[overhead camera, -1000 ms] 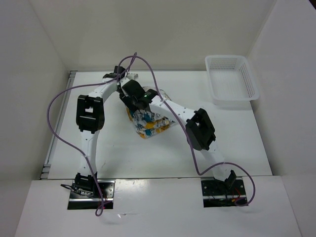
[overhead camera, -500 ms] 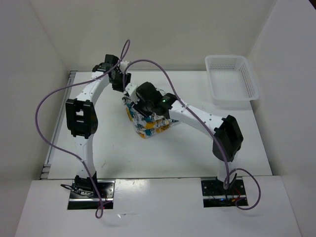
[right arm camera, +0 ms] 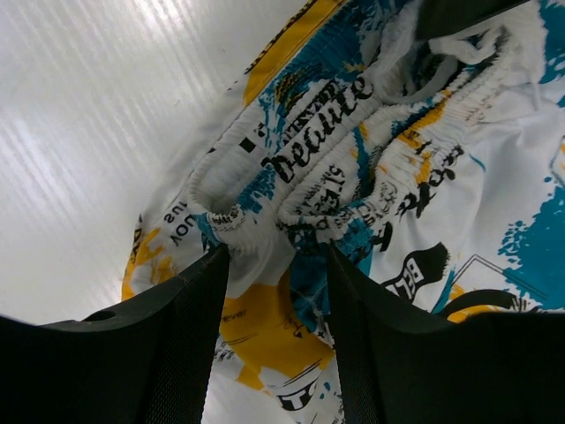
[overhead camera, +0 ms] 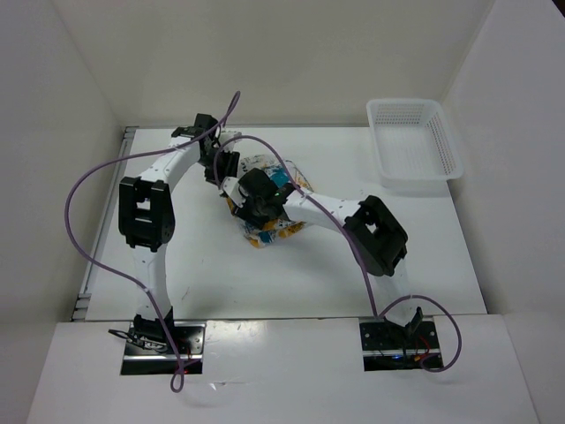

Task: Fold and stack the shorts
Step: Fold the shorts

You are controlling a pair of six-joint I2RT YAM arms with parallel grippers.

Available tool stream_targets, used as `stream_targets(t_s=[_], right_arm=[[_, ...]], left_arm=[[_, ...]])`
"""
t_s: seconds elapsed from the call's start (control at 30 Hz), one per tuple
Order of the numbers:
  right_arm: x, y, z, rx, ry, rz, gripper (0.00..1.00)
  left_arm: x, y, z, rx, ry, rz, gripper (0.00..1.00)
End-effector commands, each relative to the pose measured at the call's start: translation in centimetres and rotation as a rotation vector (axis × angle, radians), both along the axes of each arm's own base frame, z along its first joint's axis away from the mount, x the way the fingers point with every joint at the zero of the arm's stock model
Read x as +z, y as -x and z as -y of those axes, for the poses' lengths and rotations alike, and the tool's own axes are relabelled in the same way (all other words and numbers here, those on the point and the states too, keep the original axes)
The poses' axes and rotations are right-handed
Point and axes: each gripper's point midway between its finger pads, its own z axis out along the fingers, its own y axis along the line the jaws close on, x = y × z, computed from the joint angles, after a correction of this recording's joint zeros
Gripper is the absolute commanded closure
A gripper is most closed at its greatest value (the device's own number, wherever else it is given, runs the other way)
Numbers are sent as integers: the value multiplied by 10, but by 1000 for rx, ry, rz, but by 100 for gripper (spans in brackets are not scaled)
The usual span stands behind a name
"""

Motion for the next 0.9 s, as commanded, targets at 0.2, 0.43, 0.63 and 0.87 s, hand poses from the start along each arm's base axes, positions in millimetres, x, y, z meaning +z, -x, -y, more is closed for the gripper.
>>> stream_targets(t_s=[0.2,0.43,0.63,0.87], right_arm=[[54,-34,-12,-68,-107,178,46],[73,-37,-8,-72,-110,224,46],[95,-33,-13,-49,-148,225,39],[49,-35,-8,-48,-76,201,38]], left_arm=[[-7,12,9,-28,45,-46,47],[-37,18,9,-30,-6,-107,48],[-56,20,12,-36,-21,-138,68],[-63,23,11,-36,-25,-158,71]])
